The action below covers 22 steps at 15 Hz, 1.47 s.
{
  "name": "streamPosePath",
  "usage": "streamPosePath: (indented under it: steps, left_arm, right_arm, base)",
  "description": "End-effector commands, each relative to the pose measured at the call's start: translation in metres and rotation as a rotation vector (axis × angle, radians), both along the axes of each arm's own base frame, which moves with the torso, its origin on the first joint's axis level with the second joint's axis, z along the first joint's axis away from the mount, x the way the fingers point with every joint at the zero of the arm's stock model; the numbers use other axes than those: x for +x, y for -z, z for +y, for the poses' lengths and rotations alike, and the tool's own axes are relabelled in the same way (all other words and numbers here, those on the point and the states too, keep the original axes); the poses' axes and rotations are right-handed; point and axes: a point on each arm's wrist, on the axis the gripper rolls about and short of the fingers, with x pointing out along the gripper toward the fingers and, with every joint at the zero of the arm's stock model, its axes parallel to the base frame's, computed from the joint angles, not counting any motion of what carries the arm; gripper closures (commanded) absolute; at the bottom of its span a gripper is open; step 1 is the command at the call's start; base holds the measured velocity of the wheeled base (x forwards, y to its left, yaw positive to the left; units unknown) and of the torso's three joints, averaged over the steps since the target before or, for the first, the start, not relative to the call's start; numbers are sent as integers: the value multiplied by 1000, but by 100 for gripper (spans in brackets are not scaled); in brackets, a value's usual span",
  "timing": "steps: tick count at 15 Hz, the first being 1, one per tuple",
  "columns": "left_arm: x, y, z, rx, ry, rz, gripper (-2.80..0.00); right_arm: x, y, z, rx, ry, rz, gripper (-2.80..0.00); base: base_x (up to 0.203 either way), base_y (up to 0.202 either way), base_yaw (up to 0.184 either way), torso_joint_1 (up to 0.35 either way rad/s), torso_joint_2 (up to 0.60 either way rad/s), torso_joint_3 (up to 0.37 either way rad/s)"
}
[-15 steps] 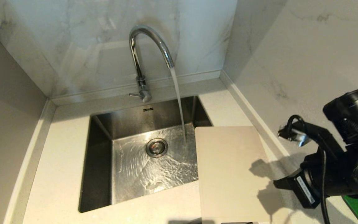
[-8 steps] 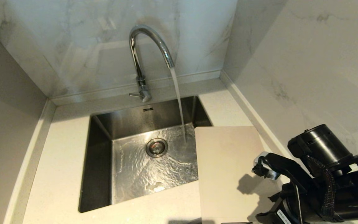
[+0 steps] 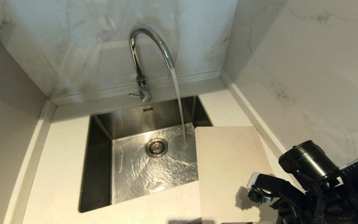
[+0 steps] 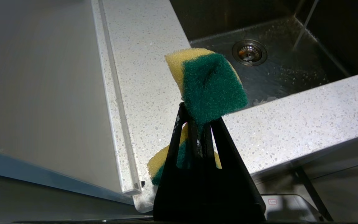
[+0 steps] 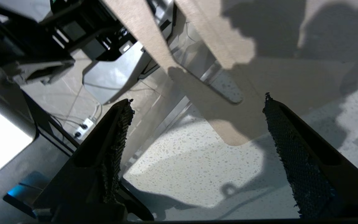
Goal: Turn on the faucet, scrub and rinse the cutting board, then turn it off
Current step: Pick up the cutting board
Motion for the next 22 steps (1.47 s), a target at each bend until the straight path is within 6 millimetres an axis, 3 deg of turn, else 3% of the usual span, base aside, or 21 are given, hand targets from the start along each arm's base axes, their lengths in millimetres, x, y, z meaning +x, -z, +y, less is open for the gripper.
streamPosePath:
  steps: [1, 13, 16, 22]
  left_arm:
    - [0, 0, 0, 2, 0, 1, 0]
    - [0, 0, 0, 5, -1, 1, 0]
    - [0, 0, 0, 5, -1, 1, 0]
    - [0, 0, 0, 5, -1, 1, 0]
  right_arm:
    - [-5, 6, 1, -33, -71, 14, -280]
    - [-23, 35, 22, -423, -453, 10, -280]
    - [-24, 41, 30, -437, -492, 0, -280]
    - [-26, 78, 38, -432, -547, -62, -280]
  base:
    - [0, 0, 0, 0, 0, 0]
    - [0, 0, 0, 0, 0, 0]
    - [0, 0, 0, 0, 0, 0]
    - [0, 0, 0, 0, 0, 0]
